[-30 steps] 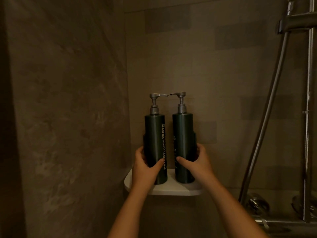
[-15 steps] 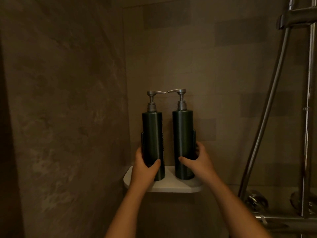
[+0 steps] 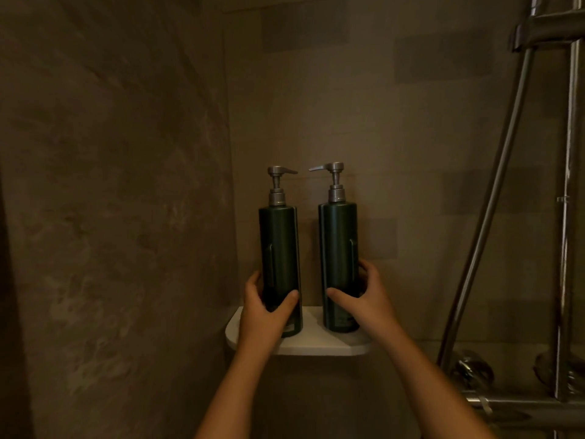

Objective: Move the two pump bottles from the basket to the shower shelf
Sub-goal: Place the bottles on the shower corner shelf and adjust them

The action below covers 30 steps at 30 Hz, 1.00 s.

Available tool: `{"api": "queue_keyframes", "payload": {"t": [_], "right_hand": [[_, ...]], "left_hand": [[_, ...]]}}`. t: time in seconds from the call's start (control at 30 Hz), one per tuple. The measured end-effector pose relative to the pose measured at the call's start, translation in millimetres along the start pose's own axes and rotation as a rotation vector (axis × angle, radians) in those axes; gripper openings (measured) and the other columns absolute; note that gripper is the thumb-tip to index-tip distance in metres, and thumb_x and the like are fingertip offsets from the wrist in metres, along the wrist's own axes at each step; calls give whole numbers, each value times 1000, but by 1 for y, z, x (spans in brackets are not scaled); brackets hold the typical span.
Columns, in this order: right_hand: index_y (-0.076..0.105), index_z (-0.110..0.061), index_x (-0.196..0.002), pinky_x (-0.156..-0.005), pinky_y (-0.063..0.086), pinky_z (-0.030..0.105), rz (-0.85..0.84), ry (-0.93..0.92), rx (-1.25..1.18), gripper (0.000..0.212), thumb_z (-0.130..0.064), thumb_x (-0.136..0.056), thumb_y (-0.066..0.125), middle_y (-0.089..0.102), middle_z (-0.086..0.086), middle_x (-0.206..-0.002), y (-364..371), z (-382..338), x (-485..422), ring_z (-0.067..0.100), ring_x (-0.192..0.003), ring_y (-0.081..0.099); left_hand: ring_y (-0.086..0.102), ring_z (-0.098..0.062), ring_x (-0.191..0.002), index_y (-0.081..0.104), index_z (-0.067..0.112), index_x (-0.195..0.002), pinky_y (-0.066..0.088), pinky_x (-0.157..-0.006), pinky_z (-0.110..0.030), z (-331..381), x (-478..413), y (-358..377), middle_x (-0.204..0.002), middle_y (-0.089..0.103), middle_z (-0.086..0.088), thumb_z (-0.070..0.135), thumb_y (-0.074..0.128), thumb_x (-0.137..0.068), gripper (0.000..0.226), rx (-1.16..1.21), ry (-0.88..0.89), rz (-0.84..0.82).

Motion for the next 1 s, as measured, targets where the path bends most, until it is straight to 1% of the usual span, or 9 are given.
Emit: {"api": "queue_keyframes", "payload": {"t": [0.13,0.4,0.47,0.53,0.63,0.7,0.77,0.87,1.0], "right_hand": [[29,-26,-131,-84,41,31,-59,12,-34,76,-14,-70,72,47,4,-131,-4,1,2,10,-103,45],[30,-23,-127,-82,41,29,62,6,62,79,-22,-64,77,41,6,-132,7,6,0,15,-108,44],[29,-25,-129,-84,41,30,27,2,50,82,-24,-63,78,40,2,-132,4,7,1,11,-106,41],[28,-27,-131,-85,41,28,-34,16,34,83,-26,-63,77,42,-5,-125,-2,10,3,8,-104,41],[30,-26,-131,-71,41,12,-130,37,44,79,-19,-67,75,44,-12,-111,-7,17,6,0,-94,44],[33,-28,-128,-60,40,8,-130,37,54,74,-17,-68,74,45,-16,-106,-7,21,6,-5,-87,45],[35,-32,-122,-55,40,5,-117,30,51,71,-18,-66,76,45,-22,-100,-4,22,5,-9,-82,44],[35,-36,-113,-54,40,-1,-105,16,39,68,-17,-63,78,43,-28,-95,1,23,4,-12,-81,43],[37,-35,-114,-56,39,2,-88,0,59,69,-20,-62,79,43,-29,-95,5,26,3,-15,-83,43]], "left_hand": [[43,-9,-107,22,26,-135,40,-88,-27,0,4,2,-124,42,4,13,65,-78,72,20,38,-29],[43,-6,-98,33,20,-127,39,-80,-22,0,1,6,-108,43,9,17,75,-67,74,-35,17,21],[43,-5,-97,33,19,-128,38,-78,-20,-2,0,4,-108,43,9,19,75,-67,74,-51,9,-18],[43,-7,-101,32,19,-130,40,-83,-23,-5,-2,1,-111,45,7,19,75,-67,76,-59,-7,-74],[44,-13,-107,30,19,-132,40,-90,-30,-10,-4,-3,-119,47,1,16,75,-68,78,-74,-23,-129],[45,-14,-107,30,19,-132,41,-91,-32,-11,-6,-3,-120,47,-1,15,75,-68,78,-66,-32,-149],[47,-14,-106,33,19,-130,42,-92,-34,-11,-7,-1,-119,49,-1,15,75,-68,75,-66,-24,-168],[48,-13,-105,35,22,-128,43,-90,-33,-12,-8,2,-114,49,4,15,74,-68,72,-59,-22,-190],[49,-12,-103,37,20,-127,44,-87,-30,-12,-7,5,-111,50,5,16,75,-67,71,-59,-30,-180]]}}
Point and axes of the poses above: each hand's wrist, its own x-axis away from the middle knuckle, its own y-axis out of the palm, z = x × y, the point moved 2 cm from there along -x, towards the middle knuckle
